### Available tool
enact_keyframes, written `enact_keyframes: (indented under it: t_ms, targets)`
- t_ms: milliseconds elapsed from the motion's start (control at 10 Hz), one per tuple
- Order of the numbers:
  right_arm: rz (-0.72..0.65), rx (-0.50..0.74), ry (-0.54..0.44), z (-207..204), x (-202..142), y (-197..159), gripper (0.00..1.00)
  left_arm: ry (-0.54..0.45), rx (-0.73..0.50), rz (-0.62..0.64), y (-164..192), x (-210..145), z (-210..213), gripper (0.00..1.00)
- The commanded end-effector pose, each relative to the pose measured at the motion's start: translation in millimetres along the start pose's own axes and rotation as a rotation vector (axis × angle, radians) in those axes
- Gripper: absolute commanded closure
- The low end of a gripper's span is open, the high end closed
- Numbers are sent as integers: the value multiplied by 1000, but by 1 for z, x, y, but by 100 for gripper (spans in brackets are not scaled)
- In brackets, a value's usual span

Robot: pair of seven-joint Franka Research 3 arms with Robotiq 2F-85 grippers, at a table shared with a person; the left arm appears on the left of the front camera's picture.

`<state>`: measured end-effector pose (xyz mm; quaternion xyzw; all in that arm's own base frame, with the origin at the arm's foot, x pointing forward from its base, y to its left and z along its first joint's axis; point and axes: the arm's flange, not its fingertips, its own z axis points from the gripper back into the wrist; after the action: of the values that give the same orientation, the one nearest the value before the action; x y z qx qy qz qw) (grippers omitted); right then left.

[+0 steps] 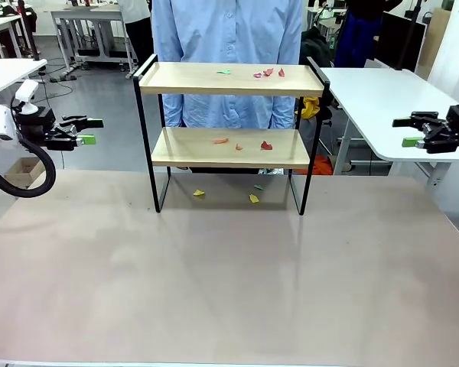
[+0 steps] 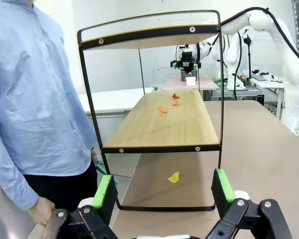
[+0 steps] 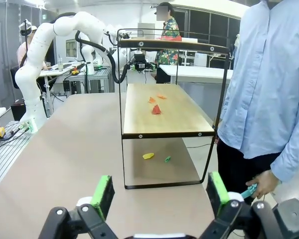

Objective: Clean the shelf.
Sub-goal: Pick up the Duster handed by the human.

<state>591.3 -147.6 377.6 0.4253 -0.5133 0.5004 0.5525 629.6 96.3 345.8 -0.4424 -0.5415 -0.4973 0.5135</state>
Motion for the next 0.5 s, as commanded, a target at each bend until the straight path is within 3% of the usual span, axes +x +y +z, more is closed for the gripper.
enact_keyframes:
  t_ms: [0,400]
  targets:
    - [2,-1,-2,0,1,0,0,11,0,0,0,-1,-2,0]
    - [2,-1,-2,0,1,0,0,11,0,0,0,-1,-2,0]
